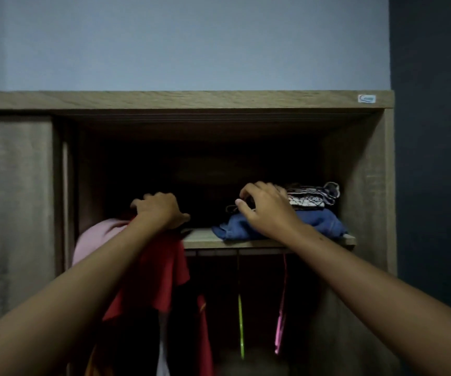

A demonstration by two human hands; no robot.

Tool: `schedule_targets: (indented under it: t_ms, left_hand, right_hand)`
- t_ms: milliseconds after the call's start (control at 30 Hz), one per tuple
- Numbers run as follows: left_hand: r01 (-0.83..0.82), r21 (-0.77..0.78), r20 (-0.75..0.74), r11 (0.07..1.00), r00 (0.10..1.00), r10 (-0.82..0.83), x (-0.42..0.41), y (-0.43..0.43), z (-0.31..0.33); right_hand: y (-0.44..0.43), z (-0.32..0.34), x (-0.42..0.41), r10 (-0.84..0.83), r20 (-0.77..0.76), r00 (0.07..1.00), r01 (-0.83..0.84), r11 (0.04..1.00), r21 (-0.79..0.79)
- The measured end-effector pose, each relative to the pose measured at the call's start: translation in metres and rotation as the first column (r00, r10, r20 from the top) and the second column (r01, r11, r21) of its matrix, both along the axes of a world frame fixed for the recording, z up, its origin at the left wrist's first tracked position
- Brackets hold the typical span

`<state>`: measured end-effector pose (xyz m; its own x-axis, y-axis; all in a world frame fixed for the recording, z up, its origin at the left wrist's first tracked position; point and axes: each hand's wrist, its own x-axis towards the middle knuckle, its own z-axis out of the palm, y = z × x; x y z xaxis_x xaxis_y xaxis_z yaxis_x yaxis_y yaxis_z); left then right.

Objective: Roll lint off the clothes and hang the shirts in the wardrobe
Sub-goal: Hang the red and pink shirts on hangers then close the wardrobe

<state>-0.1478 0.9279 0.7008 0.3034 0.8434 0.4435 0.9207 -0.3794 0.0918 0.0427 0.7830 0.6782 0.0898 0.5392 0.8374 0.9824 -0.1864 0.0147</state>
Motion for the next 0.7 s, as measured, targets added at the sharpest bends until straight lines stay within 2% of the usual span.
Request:
schedule_targets:
  t_ms: [100,200,267,367,467,533,600,700]
  left_hand:
    - [-0.023,-0.141,0.028,0.990,0.999,0.028,-0.022,0.019,-0.004]
    - [0.048,-0.180,0.057,0.983,0.998,-0.038,-0.030,0.031,-0.016]
    - [0.054,-0.134,0.085,0.989,0.995,-0.043,-0.027,0.031,-0.020]
    - [0.055,-0.030,0.018,0.998,0.998,-0.054,-0.019,0.022,-0.021]
    - [0.143,0.111,0.069,0.983,0.986,-0.151,-0.017,0.018,-0.022]
    - [0.252,0.208,0.226,0.945,0.928,-0.297,-0.019,0.011,-0.022]
    - [0.347,0.317,0.358,0.883,0.818,-0.450,-0.024,-0.001,-0.023]
    - [0.491,0.397,0.435,0.775,0.644,-0.630,-0.036,-0.025,-0.031]
  right_hand:
    - [0.013,-0.005,-0.022,0.119,-0.068,0.991,-0.123,0.991,-0.054]
    - [0.027,-0.009,-0.040,0.179,-0.142,0.974,-0.192,0.978,-0.084]
    - [0.037,-0.014,-0.049,0.206,-0.168,0.964,-0.225,0.969,-0.103]
    - [0.048,-0.022,-0.062,0.220,-0.190,0.957,-0.250,0.956,-0.153]
    - [0.052,-0.021,-0.067,0.232,-0.222,0.947,-0.259,0.961,-0.098]
    - [0.053,-0.015,-0.066,0.279,-0.342,0.898,-0.293,0.956,0.010]
    - [0.053,-0.009,-0.065,0.321,-0.491,0.810,-0.321,0.943,0.087]
    - [0.054,-0.001,-0.063,0.297,-0.636,0.712,-0.319,0.944,0.084]
